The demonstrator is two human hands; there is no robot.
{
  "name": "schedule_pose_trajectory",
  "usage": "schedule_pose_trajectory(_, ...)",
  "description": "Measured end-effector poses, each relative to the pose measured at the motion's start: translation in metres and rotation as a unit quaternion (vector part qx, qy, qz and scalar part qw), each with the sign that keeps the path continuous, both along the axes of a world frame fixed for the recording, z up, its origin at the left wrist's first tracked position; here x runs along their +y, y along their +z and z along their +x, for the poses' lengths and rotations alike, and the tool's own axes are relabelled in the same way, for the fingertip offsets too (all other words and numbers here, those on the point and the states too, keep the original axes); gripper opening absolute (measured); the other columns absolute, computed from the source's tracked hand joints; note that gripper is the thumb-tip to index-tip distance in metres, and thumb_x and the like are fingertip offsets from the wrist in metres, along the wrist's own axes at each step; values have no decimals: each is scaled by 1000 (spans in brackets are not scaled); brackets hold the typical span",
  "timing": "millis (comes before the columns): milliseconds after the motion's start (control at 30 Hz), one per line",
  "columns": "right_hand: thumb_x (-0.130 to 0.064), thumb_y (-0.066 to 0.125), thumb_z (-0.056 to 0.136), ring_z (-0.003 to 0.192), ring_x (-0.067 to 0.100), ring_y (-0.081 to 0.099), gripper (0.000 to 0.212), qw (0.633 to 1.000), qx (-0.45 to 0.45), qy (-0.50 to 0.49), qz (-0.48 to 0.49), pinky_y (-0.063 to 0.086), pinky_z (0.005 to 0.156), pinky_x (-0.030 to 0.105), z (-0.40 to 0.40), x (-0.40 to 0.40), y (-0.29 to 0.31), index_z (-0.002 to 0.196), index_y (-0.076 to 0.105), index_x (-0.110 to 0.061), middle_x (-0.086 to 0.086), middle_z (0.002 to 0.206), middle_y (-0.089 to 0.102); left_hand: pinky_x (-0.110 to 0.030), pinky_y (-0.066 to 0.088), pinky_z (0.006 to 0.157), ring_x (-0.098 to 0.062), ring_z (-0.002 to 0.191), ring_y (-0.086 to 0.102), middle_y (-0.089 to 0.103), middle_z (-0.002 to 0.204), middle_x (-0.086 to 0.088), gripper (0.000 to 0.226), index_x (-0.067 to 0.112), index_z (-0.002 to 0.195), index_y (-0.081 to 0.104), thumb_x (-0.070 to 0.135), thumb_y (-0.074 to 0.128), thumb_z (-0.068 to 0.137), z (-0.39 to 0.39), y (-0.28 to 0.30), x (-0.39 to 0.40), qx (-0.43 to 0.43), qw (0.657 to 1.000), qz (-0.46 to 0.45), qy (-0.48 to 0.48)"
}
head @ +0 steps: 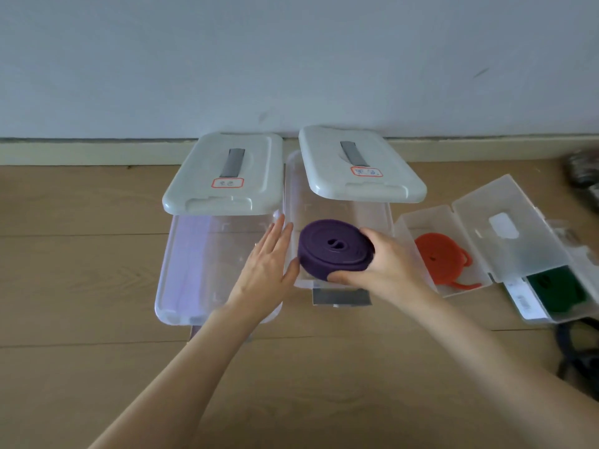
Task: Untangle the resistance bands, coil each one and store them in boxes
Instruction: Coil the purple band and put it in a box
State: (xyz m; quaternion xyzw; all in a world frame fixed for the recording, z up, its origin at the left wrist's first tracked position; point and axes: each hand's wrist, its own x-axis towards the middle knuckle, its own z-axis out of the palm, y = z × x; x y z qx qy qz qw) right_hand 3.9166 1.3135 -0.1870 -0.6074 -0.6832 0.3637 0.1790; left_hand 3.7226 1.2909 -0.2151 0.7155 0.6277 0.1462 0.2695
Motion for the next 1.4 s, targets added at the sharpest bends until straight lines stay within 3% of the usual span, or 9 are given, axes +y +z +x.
schedule_pose_trajectory(100, -70, 71, 38, 92, 9, 60, 77, 1000, -3, -10, 14, 50, 78, 28, 0, -4, -5, 104, 57, -33, -13, 97, 65, -30, 12, 117, -15, 145, 4, 0, 157, -4, 61, 11, 147, 15, 23, 46, 96, -2, 1, -5, -2, 1000, -5, -12)
schedule_pose_trajectory(267, -74, 73, 40, 101, 1, 50, 80, 998, 30, 0, 53, 34, 82, 7, 2, -17, 10, 108, 43, -48, -26, 105, 53, -35, 40, 97, -34, 114, 54, 54, 124, -22, 37, -5, 118, 56, 6, 49, 84, -17, 24, -17, -31, 977, 191, 86)
schedule_pose_trajectory(433, -56, 83, 47, 111, 5, 43, 91, 994, 44, 90, 31, 33, 94, 14, -40, -19, 27, 126, 43, -35, -21, 115, 49, -44, 32, 99, -38, 120, 44, 47, 135, -17, 47, 5, 129, 50, -2, 56, 82, -81, 30, -13, 29, 954, 215, 207)
schedule_pose_trajectory(633, -42, 87, 53, 104, 12, 43, 86, 989, -25, 124, 71, 24, 83, 14, -115, -13, 15, 125, 49, -17, -11, 110, 51, -42, 29, 111, -28, 139, 29, 30, 151, -8, 54, 8, 143, 34, 5, 52, 92, -130, 14, -12, 64, 983, 131, 115)
schedule_pose_trajectory(800, -52, 79, 59, 107, 21, 39, 89, 973, -153, 139, 100, 30, 91, 24, -153, -21, -6, 129, 42, -10, 1, 121, 52, -27, 41, 88, -17, 130, 43, 29, 151, 5, 52, 19, 142, 37, 5, 48, 93, -141, 12, -16, 21, 987, 123, 101)
schedule_pose_trajectory(900, -52, 77, 61, 109, 23, 39, 84, 984, -143, 96, 46, 35, 92, 26, -171, -27, -18, 126, 43, -11, 3, 121, 52, -28, 45, 73, -15, 123, 50, 29, 151, 7, 50, 20, 141, 38, 7, 46, 93, -145, 12, -17, 17, 990, 110, 87)
schedule_pose_trajectory(1100, -36, 73, 77, 129, 27, 27, 86, 991, -116, 17, -63, 30, 107, 32, -205, -24, -46, 140, 22, -7, 11, 142, 32, -29, 42, 94, -20, 133, 40, 31, 150, 2, 49, 18, 140, 39, 5, 46, 93, -148, 5, -18, 1, 990, 114, 80)
schedule_pose_trajectory(1200, -31, 73, 78, 131, 33, 29, 95, 973, -142, 43, -176, 31, 106, 36, -204, -23, -56, 144, 10, -4, 18, 145, 27, -23, 41, 79, -17, 127, 46, 27, 152, 6, 51, 20, 141, 37, 7, 46, 94, -148, 1, -20, 6, 990, 108, 86)
schedule_pose_trajectory(1400, -26, 67, 83, 129, 37, 29, 68, 960, -200, 99, -167, 29, 106, 39, -194, -23, -56, 135, 29, -4, 18, 144, 25, -30, 42, 94, -22, 131, 40, 29, 151, 2, 49, 17, 141, 39, 8, 47, 94, -145, 3, -19, 19, 991, 106, 81)
